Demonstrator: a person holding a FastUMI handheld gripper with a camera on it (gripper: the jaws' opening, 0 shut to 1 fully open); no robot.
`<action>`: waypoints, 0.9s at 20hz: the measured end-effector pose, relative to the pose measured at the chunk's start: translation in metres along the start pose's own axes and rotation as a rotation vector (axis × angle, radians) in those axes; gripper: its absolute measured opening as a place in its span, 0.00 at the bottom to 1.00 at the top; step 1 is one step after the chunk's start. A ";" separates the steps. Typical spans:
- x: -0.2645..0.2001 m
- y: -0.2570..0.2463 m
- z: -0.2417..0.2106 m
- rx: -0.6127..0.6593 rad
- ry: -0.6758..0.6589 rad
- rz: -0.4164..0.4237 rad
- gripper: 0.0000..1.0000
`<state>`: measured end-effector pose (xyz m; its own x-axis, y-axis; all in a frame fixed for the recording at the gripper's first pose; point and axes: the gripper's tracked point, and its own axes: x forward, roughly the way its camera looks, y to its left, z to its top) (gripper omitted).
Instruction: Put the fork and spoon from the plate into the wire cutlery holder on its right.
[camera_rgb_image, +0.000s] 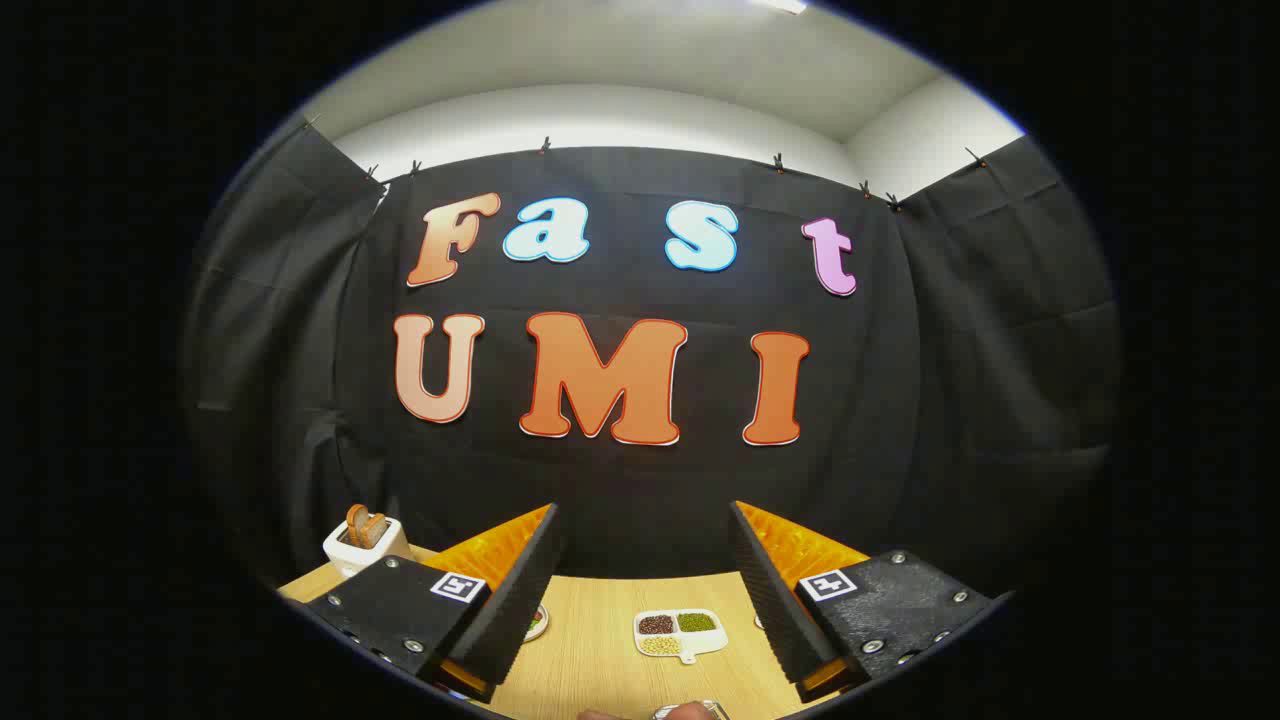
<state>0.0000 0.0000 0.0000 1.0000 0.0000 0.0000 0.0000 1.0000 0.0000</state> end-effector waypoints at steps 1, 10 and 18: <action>0.000 0.000 0.002 0.001 -0.003 0.002 0.98; 0.000 0.002 0.022 0.009 -0.040 0.025 0.98; 0.004 0.018 0.022 0.013 -0.022 0.059 0.98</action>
<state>0.0045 0.0177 0.0225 0.9980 0.0592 0.0220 -0.0595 0.9981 0.0126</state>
